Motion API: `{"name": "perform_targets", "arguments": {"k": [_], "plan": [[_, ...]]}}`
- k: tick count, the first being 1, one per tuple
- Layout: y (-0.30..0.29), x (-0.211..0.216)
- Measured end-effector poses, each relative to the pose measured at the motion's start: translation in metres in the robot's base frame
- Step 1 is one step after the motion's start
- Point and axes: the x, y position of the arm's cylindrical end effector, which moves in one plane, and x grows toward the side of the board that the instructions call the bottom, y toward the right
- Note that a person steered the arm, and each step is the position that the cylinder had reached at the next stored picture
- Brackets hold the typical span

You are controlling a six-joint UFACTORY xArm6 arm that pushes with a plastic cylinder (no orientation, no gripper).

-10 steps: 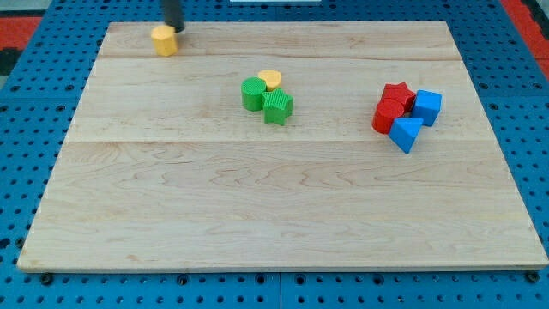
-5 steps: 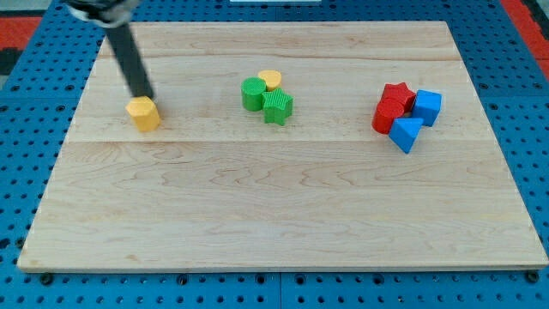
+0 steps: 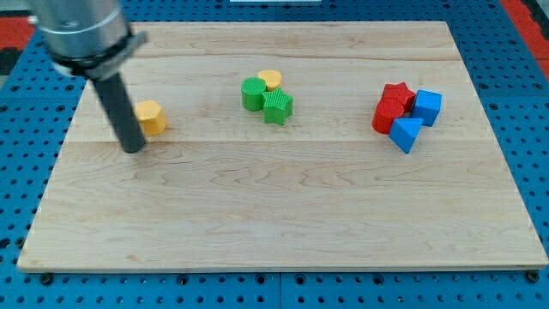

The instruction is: Place the yellow hexagon close to the green circle

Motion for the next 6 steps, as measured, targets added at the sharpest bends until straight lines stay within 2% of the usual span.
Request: {"name": "perform_targets", "arguments": {"k": [1, 2, 3, 4, 5, 6], "plan": [[0.012, -0.034], [0.110, -0.036], [0.113, -0.026], [0.162, 0.021], [0.255, 0.009], [0.262, -0.027]]}}
